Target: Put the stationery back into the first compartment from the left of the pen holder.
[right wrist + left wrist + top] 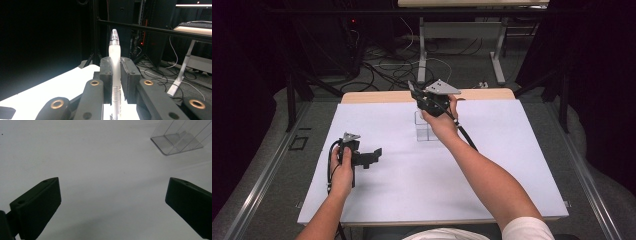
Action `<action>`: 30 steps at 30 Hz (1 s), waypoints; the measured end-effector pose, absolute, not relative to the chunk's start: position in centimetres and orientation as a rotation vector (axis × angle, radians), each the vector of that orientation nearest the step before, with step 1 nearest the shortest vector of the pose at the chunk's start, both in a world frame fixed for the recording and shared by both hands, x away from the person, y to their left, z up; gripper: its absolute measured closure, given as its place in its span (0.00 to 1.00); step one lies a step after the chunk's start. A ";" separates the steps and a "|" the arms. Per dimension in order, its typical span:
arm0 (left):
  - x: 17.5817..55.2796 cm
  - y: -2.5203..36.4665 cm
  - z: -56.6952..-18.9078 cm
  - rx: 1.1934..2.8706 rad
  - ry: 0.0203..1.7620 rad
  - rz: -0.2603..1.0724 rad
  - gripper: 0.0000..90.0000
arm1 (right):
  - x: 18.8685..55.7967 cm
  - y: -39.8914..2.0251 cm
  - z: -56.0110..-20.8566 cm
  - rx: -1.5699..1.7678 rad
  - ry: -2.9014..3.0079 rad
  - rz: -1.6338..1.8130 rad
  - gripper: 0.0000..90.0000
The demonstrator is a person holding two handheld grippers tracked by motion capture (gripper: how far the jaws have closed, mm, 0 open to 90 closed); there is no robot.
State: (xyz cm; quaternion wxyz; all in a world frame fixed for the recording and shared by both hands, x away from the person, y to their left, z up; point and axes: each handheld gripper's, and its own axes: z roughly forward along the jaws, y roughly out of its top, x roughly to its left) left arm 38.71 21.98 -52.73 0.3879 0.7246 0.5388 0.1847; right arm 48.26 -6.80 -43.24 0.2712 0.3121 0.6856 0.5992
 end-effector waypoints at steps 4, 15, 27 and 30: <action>38.6 22.2 -52.7 1.846 1.368 0.469 0.00 | 48.7 -6.4 -43.5 0.837 1.843 1.610 0.89; 38.6 22.3 -52.8 1.829 1.383 0.468 0.00 | 49.4 -5.8 -44.5 0.868 1.865 1.593 0.89; 38.5 22.3 -52.8 1.833 1.378 0.467 0.00 | 49.7 -5.6 -45.6 0.880 1.916 1.543 0.89; 38.5 22.3 -52.8 1.834 1.379 0.467 0.00 | 49.8 -5.7 -45.7 0.873 1.925 1.534 0.89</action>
